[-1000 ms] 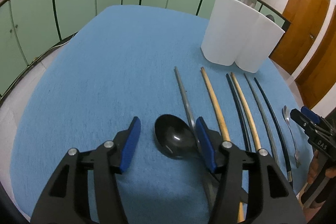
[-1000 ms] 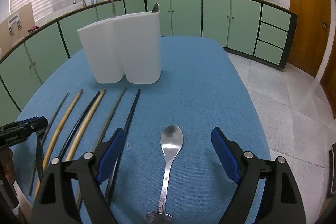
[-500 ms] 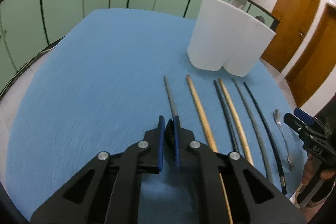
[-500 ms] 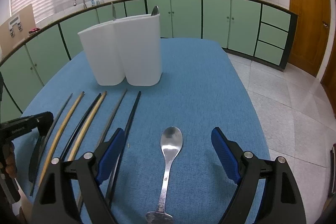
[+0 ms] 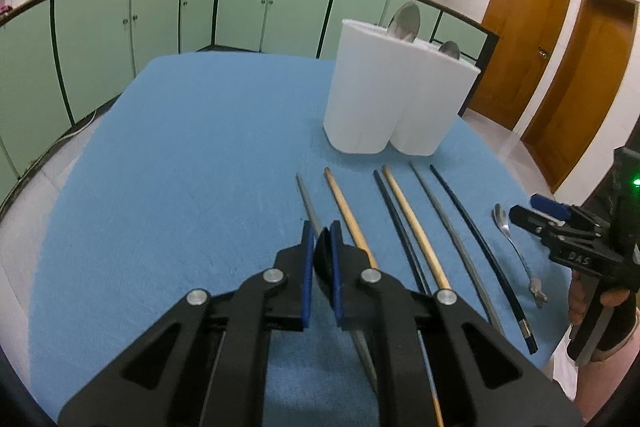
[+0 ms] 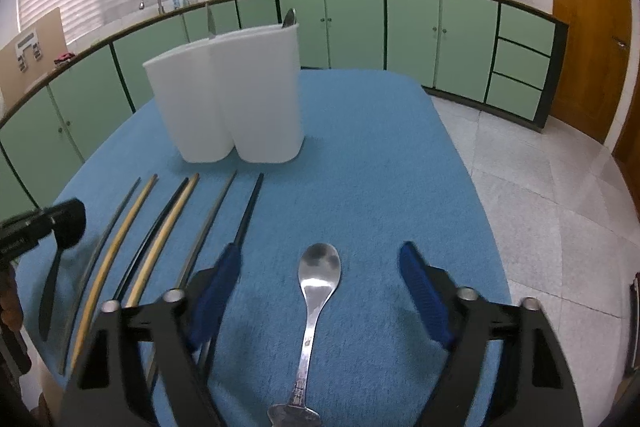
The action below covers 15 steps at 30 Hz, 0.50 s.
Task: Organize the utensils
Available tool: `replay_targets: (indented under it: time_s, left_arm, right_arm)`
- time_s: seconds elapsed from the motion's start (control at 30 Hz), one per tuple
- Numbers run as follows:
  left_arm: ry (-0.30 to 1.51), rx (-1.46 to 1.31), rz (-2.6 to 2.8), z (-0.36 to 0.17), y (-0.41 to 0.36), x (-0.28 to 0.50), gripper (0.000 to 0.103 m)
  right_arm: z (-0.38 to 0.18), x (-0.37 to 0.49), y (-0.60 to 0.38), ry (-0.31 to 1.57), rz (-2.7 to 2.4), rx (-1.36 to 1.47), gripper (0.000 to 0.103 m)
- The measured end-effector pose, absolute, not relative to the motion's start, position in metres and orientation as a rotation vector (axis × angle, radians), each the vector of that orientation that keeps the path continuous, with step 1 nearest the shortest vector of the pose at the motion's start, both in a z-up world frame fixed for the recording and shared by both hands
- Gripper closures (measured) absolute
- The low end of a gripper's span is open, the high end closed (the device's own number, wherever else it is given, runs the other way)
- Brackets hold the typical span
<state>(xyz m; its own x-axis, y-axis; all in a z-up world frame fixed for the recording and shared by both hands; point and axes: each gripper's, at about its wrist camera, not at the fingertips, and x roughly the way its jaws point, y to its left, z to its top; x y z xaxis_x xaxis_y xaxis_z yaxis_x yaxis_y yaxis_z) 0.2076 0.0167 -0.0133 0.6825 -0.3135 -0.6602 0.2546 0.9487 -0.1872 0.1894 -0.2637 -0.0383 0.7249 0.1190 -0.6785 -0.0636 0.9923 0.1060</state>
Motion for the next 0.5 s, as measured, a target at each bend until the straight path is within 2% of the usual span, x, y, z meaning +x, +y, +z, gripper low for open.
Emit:
replay_targets:
  time_s: [0.2, 0.33, 0.5]
  left_arm:
    - [0.724, -0.084, -0.319, -0.009, 0.017, 0.206, 0.096]
    - [0.701, -0.087, -0.321, -0.006, 0.017, 0.206, 0.096]
    - [0.662, -0.090, -0.319, 0.000, 0.018, 0.205, 0.096]
  right_arm:
    - [-0.044, 0.196, -0.267, 0.809, 0.127, 0.100, 0.048]
    - [-0.046, 0.205, -0.267, 0.842, 0.147, 0.122, 0.049]
    - [-0.054, 0.214, -0.268, 0.903, 0.152, 0.146, 0.057]
